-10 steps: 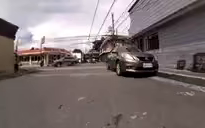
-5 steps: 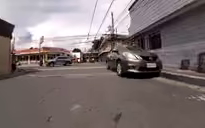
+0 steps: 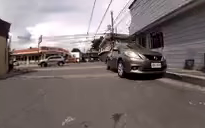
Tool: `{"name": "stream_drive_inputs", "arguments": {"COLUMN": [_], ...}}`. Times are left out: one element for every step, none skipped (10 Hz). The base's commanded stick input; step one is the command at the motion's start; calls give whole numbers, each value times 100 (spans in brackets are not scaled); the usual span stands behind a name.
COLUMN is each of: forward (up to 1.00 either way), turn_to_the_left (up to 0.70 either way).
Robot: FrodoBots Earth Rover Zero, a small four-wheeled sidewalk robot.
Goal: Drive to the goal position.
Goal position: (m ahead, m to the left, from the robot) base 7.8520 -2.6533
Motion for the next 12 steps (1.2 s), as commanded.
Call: {"name": "stream_drive_inputs", "arguments": {"forward": [70, 70, 70, 70, 70, 70, 70, 70, 70, 70, 70, 70], "turn_to_the_left": [0, 0, 0, 0, 0, 0, 0, 0, 0, 0, 0, 0]}}
